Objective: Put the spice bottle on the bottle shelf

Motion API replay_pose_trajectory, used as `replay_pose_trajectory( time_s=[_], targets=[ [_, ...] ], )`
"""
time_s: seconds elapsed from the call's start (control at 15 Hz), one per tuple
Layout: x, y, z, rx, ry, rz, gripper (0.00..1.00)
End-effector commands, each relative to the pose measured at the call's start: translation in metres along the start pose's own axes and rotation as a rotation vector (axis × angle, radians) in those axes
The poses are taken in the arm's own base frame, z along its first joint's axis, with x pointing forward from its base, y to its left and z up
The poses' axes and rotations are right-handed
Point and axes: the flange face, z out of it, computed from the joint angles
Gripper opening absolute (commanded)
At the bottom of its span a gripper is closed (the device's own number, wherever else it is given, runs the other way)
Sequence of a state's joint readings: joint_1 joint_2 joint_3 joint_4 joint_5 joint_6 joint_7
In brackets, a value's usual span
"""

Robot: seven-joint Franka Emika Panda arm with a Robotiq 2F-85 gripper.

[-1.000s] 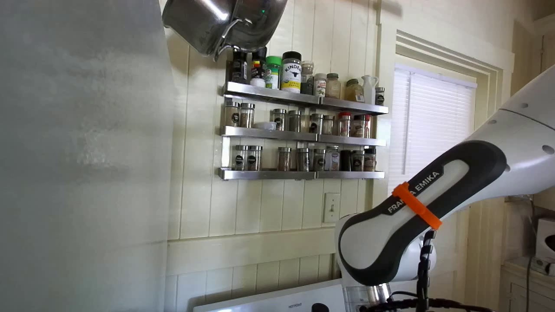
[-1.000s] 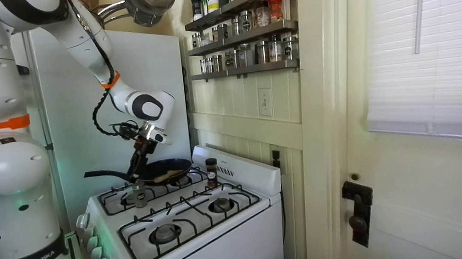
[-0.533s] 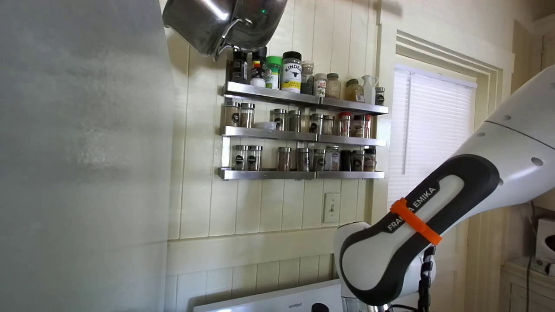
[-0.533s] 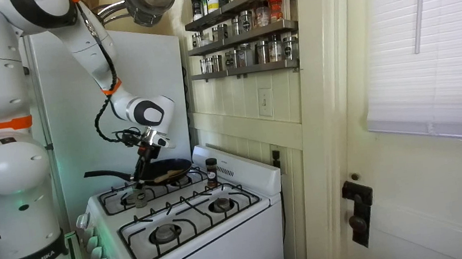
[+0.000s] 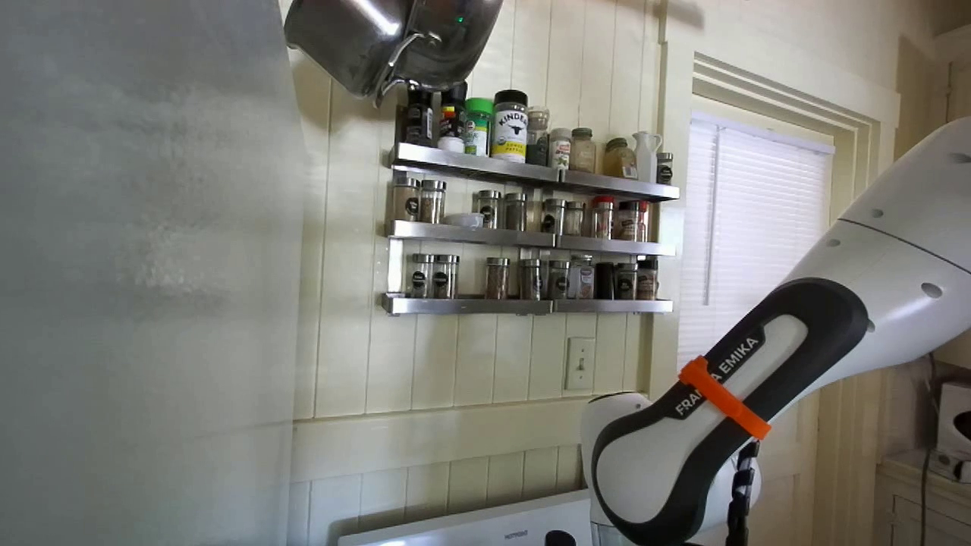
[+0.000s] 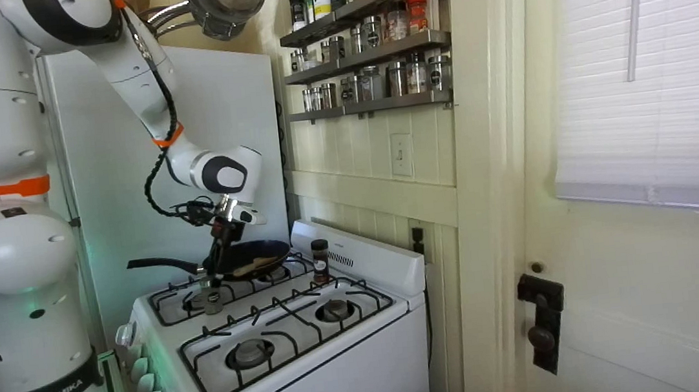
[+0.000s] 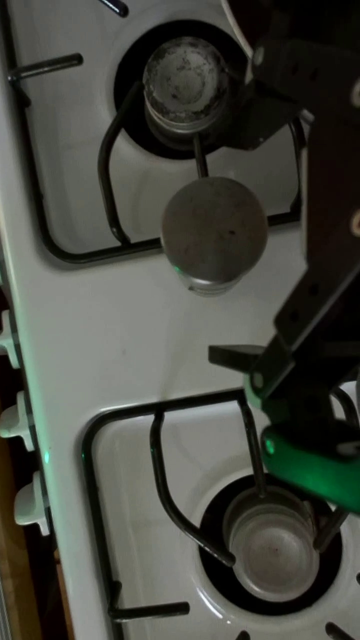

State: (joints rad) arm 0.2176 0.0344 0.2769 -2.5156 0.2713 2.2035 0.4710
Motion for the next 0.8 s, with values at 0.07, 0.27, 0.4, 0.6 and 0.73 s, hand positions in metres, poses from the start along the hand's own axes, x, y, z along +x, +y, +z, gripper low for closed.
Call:
replay_pose_trajectory(
  time_s=[0.07,0.27,0.4,0.6,0.73],
  targets=[
    [0.0024,-0.0063,0.0074,0.007,0.011,0.002,0.66],
    [0.0028,-0.0074,0.0100,0.009,-0.001,-0.001,0.42],
    [0.0025,-0.0077,0.0114,0.012,-0.009,0.000,0.29],
    [0.0018,-0.0080,0.0116,0.024,-0.019,0.003,0.27],
    [0.0005,-0.0076,0.0098,0.027,-0.021,0.003,0.25]
  ],
)
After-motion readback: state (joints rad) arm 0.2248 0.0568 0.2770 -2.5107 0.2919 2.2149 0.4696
